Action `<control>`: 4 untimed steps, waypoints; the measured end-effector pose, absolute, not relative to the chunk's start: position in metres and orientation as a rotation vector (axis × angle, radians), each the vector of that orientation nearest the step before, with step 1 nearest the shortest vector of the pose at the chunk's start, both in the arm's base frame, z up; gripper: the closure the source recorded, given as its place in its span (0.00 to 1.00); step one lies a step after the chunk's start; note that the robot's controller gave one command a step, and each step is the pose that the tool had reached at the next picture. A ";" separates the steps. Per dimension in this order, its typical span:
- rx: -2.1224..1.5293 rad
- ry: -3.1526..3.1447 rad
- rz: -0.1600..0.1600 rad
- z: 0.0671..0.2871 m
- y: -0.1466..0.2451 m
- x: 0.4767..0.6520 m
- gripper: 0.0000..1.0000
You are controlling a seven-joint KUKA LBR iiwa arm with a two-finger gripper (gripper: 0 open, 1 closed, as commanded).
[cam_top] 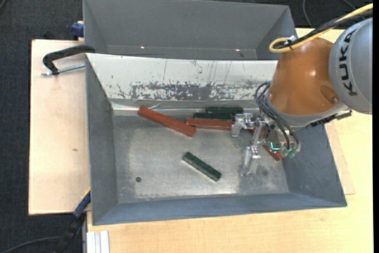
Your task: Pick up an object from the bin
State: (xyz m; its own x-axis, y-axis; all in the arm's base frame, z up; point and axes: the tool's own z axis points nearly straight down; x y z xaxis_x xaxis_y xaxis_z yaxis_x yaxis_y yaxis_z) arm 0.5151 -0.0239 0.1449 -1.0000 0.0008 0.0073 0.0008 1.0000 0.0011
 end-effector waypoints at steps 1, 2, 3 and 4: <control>-0.033 -3.135 -0.005 0.074 0.014 0.515 0.00; 0.091 -3.139 -0.008 0.072 0.098 0.497 0.00; 0.079 -3.140 -0.002 0.072 0.092 0.498 1.00; 0.057 -3.156 -0.006 0.248 0.098 0.509 1.00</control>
Offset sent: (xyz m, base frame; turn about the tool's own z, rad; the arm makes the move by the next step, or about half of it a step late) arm 0.0009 0.0343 -0.0677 0.0244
